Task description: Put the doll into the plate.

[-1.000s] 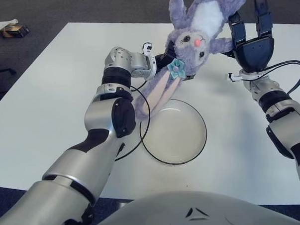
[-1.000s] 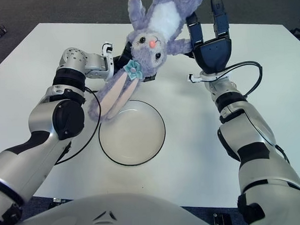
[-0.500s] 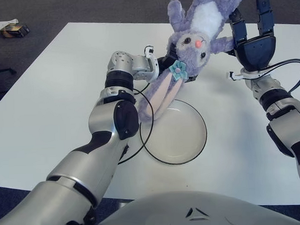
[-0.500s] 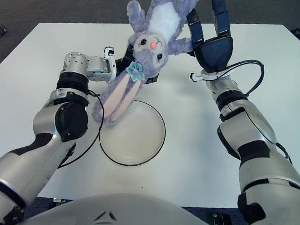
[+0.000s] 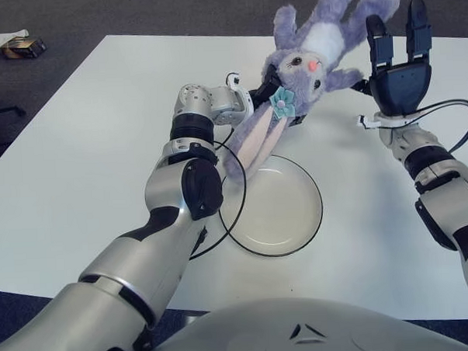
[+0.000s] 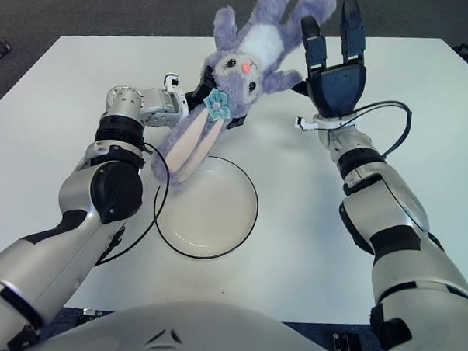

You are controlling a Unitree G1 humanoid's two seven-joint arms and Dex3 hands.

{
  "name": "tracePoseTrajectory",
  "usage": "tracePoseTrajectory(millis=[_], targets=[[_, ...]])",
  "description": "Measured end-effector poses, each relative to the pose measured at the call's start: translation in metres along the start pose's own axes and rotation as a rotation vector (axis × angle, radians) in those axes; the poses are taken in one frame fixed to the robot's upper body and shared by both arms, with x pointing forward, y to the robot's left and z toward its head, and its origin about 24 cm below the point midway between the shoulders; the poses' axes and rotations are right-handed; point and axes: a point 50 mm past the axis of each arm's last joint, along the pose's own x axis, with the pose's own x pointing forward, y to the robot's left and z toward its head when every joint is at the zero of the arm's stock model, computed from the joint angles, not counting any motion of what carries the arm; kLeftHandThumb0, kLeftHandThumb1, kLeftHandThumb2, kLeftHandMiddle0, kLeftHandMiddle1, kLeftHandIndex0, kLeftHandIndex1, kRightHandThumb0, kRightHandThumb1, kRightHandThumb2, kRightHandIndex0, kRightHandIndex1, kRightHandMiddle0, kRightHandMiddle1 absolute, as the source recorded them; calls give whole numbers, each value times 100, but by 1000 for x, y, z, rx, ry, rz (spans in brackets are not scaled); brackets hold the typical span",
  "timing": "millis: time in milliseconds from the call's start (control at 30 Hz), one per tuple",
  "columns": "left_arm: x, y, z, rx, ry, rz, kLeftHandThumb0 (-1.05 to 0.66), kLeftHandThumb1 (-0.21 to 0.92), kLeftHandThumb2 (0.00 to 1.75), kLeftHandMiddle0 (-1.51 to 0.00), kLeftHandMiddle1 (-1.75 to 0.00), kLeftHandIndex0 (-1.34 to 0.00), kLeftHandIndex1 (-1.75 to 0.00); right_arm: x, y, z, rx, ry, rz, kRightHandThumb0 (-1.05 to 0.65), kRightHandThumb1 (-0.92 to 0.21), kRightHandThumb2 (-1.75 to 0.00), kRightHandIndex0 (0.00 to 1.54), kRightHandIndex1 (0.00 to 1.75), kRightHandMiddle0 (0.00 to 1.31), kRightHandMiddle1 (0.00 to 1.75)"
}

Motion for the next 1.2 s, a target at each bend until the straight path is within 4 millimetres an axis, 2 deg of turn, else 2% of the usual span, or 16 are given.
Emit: tracePoseTrajectory(millis=[167, 400, 767, 1200], targets=[[1, 1, 1, -10, -24, 11, -39, 65, 90, -112, -175, -37, -175, -4, 0, 1, 35, 4, 7, -75, -67, -54, 7, 4, 0, 47], [1, 1, 5, -28, -61, 15, -38, 67, 87, -111, -175, -35, -175, -4, 0, 1, 69, 22, 2, -74, -60, -59, 7, 4, 0, 52], [2, 3, 6, -67, -77, 14, -38, 68, 85, -111, -175, -34, -175, -15, 1, 2, 84, 36, 24, -73, -61, -63, 6, 4, 0, 49], [3, 4, 4, -59, -55, 28, -39, 67, 87, -110, -175, -35, -175, -18, 0, 3, 51, -4, 9, -75, -61, -62, 5, 4, 0, 51]])
